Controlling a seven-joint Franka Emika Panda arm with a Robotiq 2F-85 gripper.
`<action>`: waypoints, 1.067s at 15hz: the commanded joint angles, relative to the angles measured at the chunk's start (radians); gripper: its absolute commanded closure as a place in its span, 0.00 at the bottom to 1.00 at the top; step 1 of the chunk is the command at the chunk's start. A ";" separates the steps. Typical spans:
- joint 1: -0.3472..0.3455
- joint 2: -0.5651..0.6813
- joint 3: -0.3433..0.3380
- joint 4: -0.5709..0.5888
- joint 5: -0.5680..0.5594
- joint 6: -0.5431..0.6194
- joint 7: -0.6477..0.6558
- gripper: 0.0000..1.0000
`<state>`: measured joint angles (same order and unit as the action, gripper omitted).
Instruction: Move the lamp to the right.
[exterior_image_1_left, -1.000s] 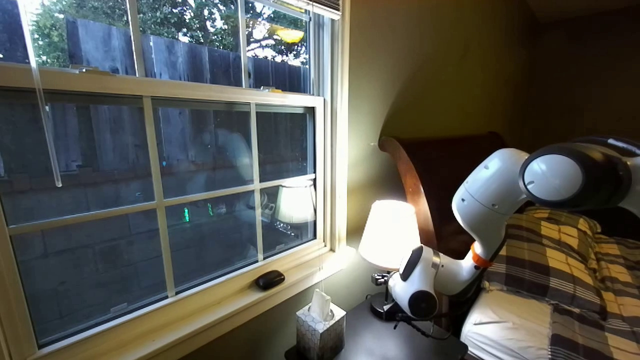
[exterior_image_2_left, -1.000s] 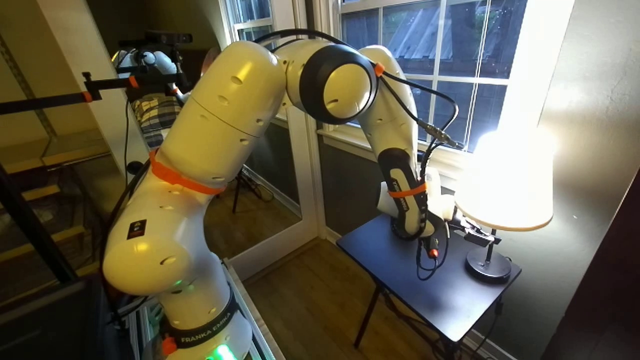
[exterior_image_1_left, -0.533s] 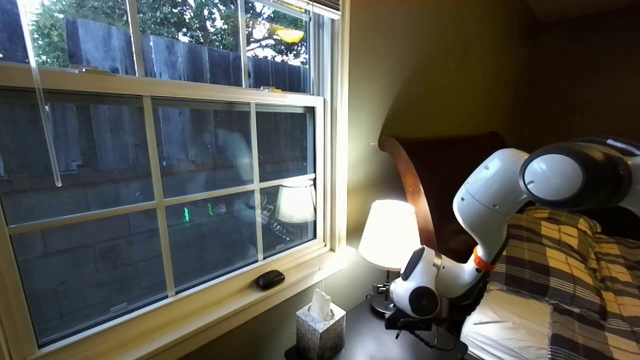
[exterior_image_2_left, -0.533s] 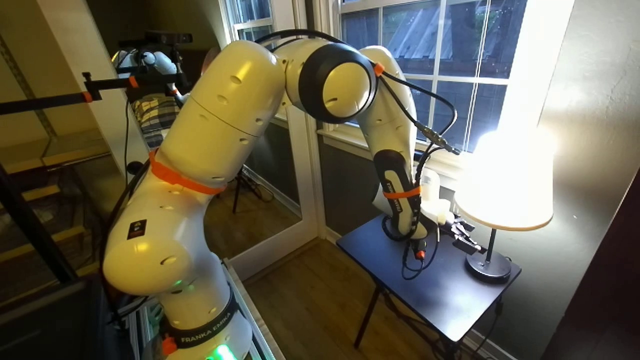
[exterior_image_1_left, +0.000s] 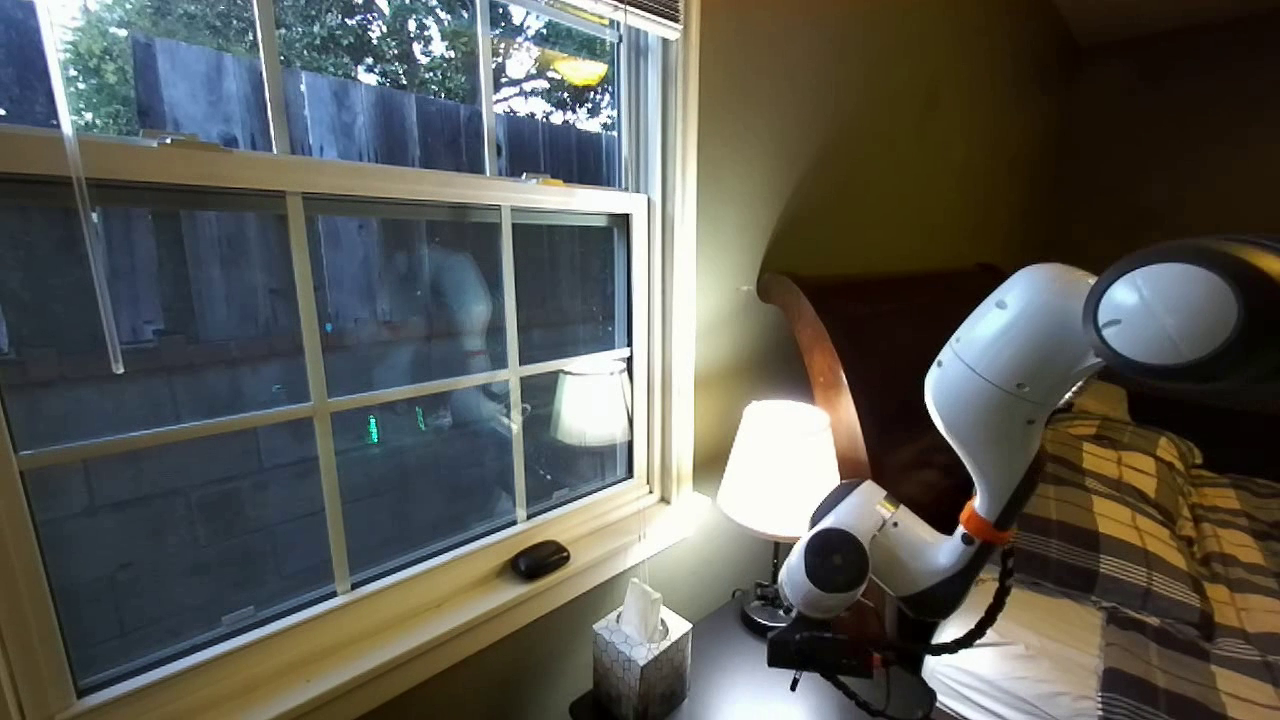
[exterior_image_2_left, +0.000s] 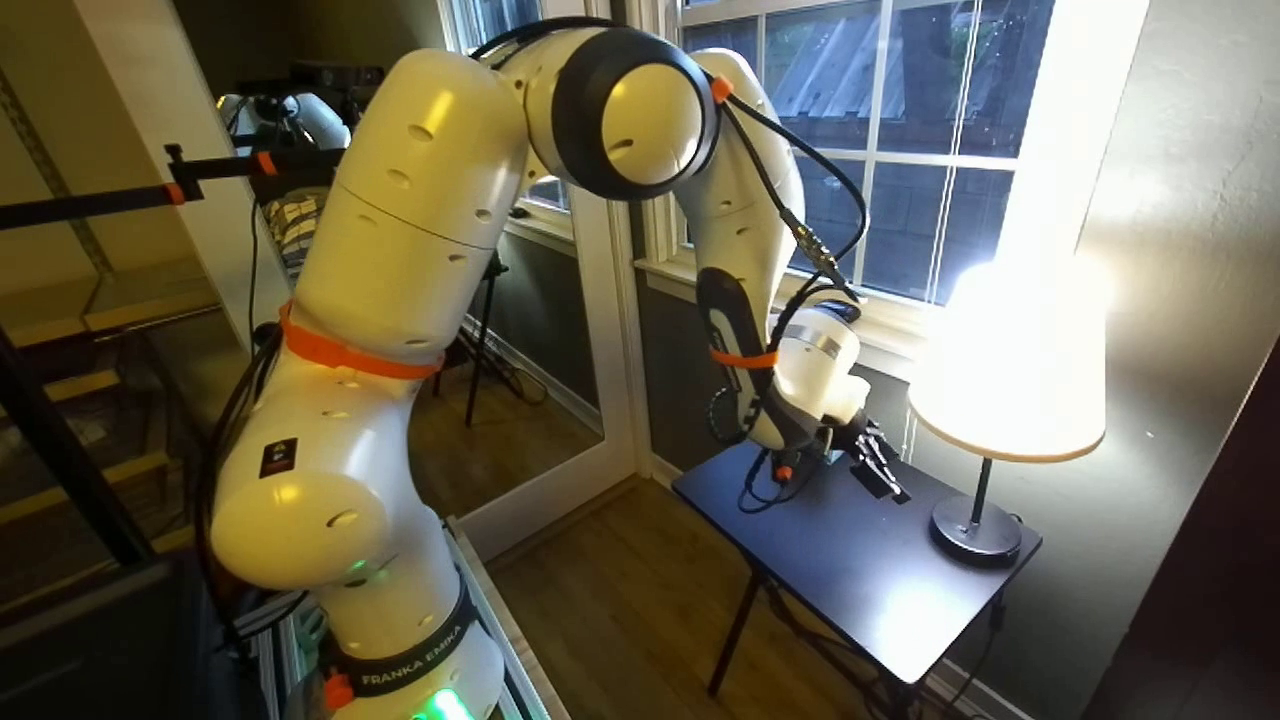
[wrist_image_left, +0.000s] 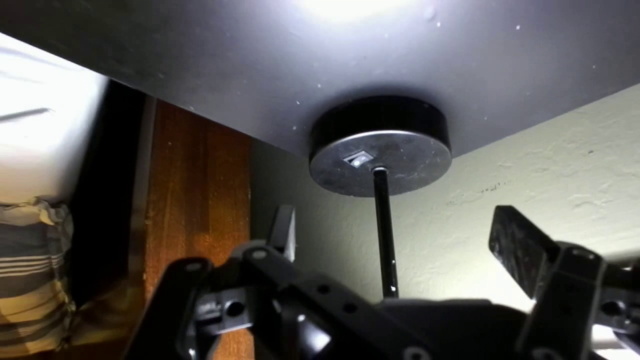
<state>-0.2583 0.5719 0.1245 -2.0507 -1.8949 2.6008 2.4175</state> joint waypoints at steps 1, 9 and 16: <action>-0.063 -0.140 0.063 -0.180 0.278 0.007 -0.228 0.00; -0.169 -0.225 0.201 -0.289 0.723 0.102 -0.658 0.00; -0.217 -0.258 0.249 -0.330 0.805 0.127 -0.752 0.00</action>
<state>-0.4755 0.3140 0.3731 -2.3807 -1.0898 2.7281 1.6658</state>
